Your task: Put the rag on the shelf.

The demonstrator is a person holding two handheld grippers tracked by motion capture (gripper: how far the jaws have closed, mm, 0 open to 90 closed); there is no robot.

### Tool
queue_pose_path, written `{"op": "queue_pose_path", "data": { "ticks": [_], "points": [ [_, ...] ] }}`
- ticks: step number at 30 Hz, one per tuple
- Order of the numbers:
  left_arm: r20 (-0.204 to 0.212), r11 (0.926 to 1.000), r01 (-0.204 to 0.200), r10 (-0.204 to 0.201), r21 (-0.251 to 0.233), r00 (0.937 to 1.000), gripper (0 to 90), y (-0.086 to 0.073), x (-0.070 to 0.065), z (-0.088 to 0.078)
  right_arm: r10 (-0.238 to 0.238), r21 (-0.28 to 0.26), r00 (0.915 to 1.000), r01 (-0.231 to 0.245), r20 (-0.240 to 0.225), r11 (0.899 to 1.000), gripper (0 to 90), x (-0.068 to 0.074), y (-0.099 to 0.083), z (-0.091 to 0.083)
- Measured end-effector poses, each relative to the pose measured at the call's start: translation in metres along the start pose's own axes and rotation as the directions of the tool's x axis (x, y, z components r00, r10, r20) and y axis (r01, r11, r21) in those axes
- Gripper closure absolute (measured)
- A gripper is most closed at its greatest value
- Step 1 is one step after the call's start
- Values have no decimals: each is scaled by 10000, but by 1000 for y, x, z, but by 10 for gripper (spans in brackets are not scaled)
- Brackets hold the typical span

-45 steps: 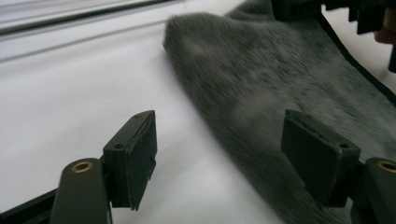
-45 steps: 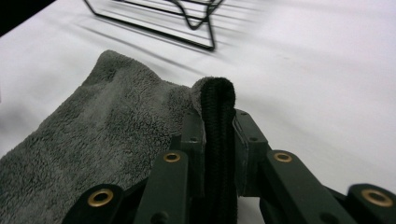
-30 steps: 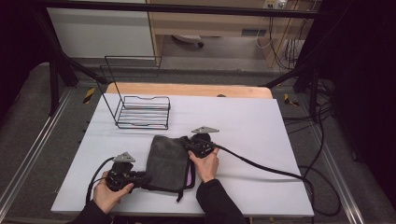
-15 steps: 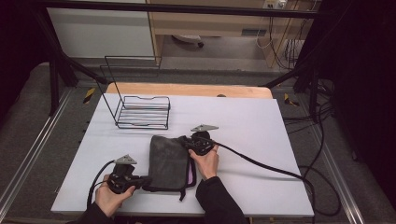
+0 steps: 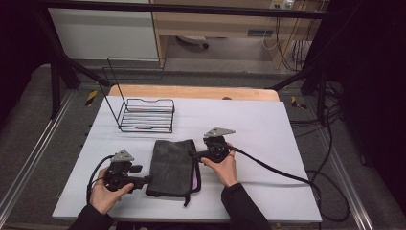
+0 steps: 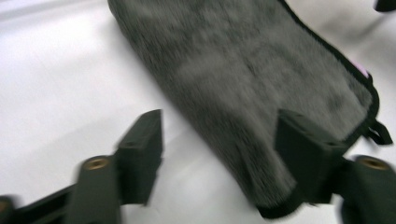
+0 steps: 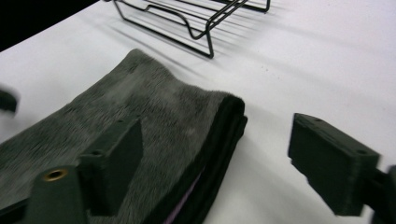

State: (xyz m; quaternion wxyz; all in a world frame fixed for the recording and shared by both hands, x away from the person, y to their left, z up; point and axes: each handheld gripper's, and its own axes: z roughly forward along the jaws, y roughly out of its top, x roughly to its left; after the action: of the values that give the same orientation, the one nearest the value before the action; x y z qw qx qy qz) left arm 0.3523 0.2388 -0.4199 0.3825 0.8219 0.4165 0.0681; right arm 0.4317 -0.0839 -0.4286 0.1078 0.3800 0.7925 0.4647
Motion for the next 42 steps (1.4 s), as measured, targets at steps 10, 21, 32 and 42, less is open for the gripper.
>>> {"op": "queue_pose_path", "data": {
  "ticks": [10, 21, 32, 42],
  "points": [
    [-533, 9991, 230, -249, -367, 9983, 108, 28, 24, 16, 21, 147, 9989, -14, -473, 9999, 42, -4, -16, -26],
    [-1311, 9921, 952, -1054, -817, 9857, 205, 56, 52, 38, 214, 136, 9986, -207, -487, 9997, 37, -4, -34, -37],
    [-1178, 9911, 1295, -1324, -319, 9842, 477, 60, 58, 68, 152, 361, 9991, -138, -400, 9993, 30, -2, -40, -38],
    [-635, 9911, 1324, -1328, -108, 9891, 670, 58, 56, 77, 219, 422, 9991, -203, -376, 9989, 26, -2, -41, -35]
  ]
}}
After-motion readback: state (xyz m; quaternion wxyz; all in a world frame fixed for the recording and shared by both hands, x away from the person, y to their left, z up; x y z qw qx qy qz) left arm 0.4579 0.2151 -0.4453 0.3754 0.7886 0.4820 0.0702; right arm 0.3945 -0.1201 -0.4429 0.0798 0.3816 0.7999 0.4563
